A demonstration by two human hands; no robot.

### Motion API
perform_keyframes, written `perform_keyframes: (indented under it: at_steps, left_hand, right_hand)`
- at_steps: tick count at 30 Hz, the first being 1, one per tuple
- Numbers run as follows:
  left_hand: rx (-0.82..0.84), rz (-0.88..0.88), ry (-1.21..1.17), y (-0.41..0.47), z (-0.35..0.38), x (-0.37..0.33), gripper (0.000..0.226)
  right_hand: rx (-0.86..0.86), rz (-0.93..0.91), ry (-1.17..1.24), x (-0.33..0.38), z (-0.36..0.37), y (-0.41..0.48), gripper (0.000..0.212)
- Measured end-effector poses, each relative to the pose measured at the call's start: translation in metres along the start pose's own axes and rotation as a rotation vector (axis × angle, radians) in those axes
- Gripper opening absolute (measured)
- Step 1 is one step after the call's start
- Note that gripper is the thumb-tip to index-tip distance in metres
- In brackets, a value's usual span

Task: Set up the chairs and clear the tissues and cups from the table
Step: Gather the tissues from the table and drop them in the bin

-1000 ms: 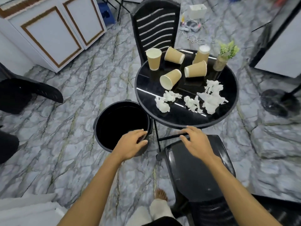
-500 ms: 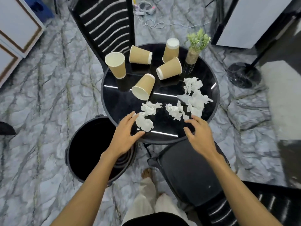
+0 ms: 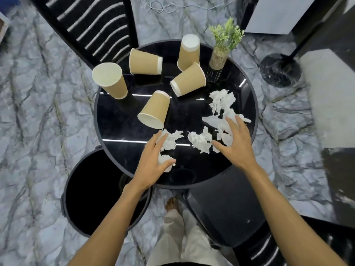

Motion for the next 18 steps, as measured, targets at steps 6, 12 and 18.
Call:
perform_keyframes:
  at_steps: [6, 12, 18]
  left_hand:
    - [-0.007, 0.008, -0.030, 0.019, 0.027, -0.012, 0.073]
    - [0.010, 0.017, -0.125, 0.031, 0.046, -0.035, 0.070]
    - [0.003, 0.007, -0.143, 0.052, 0.025, -0.052, 0.082]
  right_hand:
    - [0.070, -0.010, 0.067, -0.008, 0.023, 0.014, 0.080]
    - [0.083, -0.089, 0.262, 0.011, 0.031, -0.002, 0.058]
    - [-0.249, -0.131, 0.301, 0.006, -0.024, 0.042, 0.036]
Point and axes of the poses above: each hand's wrist, its own y-axis towards the middle knuckle, its own z-axis out of the palm, x = y × z, the point moved 2 cm from there along y, towards the middle knuckle, and after that the axes turned 2 degrees about y, right-handed, at the moved point
